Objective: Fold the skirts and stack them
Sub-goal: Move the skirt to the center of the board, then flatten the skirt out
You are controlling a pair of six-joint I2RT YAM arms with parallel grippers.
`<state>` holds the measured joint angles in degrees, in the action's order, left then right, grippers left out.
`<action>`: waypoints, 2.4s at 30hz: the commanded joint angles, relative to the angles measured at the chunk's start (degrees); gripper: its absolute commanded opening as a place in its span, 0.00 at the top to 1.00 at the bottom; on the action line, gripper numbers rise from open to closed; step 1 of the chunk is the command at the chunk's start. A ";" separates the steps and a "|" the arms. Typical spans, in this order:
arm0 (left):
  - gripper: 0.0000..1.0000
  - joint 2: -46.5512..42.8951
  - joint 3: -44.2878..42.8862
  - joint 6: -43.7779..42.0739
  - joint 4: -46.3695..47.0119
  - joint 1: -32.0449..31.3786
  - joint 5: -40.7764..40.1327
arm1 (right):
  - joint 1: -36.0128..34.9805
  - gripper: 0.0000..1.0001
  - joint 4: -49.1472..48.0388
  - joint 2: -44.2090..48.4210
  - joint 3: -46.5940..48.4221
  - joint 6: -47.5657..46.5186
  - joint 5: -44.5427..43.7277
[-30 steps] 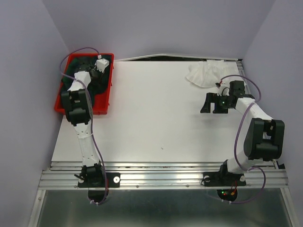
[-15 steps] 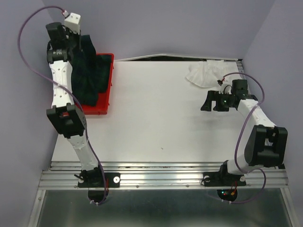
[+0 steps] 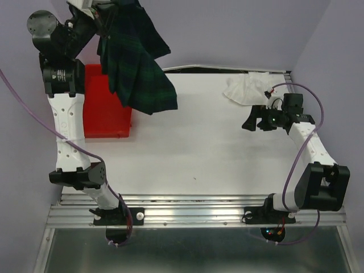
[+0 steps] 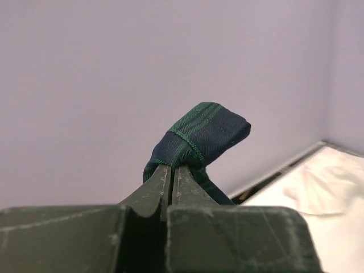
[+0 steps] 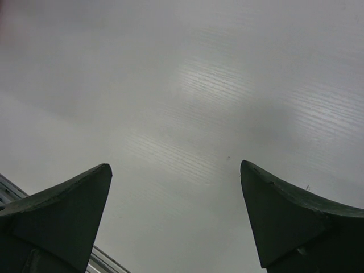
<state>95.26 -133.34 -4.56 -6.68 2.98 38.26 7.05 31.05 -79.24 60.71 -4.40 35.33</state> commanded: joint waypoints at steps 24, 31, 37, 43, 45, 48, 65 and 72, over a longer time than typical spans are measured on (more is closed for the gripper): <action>1.00 -23.02 58.54 25.74 33.66 -11.33 37.59 | -18.11 0.00 -15.31 15.70 -12.11 -6.59 22.86; 1.00 -22.40 57.76 26.18 33.57 -11.42 37.85 | -23.83 0.00 -24.62 7.62 -7.98 -2.45 11.44; 1.00 -21.88 56.87 26.70 33.57 -11.51 38.12 | -30.60 0.00 -23.14 1.82 -4.90 -8.25 7.48; 1.00 -21.70 57.14 27.06 33.75 -11.51 38.38 | -32.18 0.00 -23.05 -0.65 -4.02 -12.11 6.15; 1.00 -21.44 57.05 27.32 33.92 -11.51 38.38 | -32.19 0.00 -23.05 -1.53 -4.02 -12.56 6.33; 1.00 -21.17 56.26 28.46 34.89 -11.51 38.55 | -32.71 0.03 -27.86 -3.19 -6.29 -12.65 2.21; 1.00 -21.96 57.93 32.16 38.14 -3.08 36.10 | -25.09 0.99 -20.08 2.50 -0.86 -18.97 -9.67; 1.00 -23.27 58.81 25.50 32.98 -1.40 35.22 | -18.48 0.99 -5.66 6.46 12.05 -25.29 -12.55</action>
<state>75.55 -74.22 25.69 25.63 0.86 75.59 -13.47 16.80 -75.72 65.78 -24.56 26.87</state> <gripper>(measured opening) 0.040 0.038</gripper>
